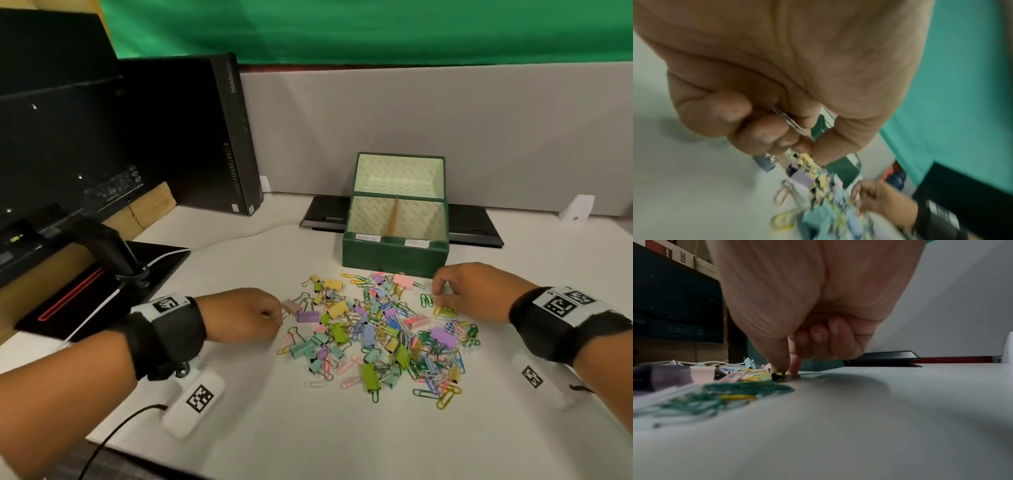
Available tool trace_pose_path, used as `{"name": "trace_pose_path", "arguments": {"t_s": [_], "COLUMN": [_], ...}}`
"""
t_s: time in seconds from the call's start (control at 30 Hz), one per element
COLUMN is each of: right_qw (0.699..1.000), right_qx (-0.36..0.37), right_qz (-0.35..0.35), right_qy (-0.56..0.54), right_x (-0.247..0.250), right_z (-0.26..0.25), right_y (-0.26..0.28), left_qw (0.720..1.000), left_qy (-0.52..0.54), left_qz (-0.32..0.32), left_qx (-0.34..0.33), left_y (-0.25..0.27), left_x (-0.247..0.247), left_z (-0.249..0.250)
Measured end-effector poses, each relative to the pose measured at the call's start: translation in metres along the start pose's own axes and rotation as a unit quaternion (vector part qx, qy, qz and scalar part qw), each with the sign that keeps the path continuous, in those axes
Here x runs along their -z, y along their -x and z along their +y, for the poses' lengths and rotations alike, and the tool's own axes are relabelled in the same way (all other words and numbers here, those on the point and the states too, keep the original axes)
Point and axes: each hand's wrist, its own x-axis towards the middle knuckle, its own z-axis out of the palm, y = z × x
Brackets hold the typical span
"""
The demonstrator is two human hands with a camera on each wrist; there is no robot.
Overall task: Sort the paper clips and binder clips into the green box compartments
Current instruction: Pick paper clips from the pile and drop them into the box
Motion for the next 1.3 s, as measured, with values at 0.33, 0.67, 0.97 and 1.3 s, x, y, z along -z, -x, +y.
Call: {"name": "trace_pose_path", "arguments": {"t_s": [0.33,0.67,0.97,1.3], "right_qw": [1.0,0.999,0.991,0.991], "right_qx": [0.002,-0.002,0.037,0.009], "right_qz": [0.001,-0.015,0.105,0.128], "right_qy": [-0.008,-0.031,-0.077,0.046], "right_x": [0.001,0.001,0.034,0.079], "right_z": [0.004,0.002,-0.004,-0.023], "right_y": [-0.001,0.002,0.002,-0.063], "left_qw": [0.894,0.953,0.975,0.955], "left_qy": [0.448,0.288,0.185,-0.242], "left_qz": [-0.001,0.078,0.095,0.134], "left_qx": [-0.023,-0.061,-0.076,-0.108], "left_y": [-0.025,-0.129,-0.16,-0.031], "left_x": [0.039,0.052,0.049,0.034], "left_z": [0.023,0.142,0.186,0.074]}}
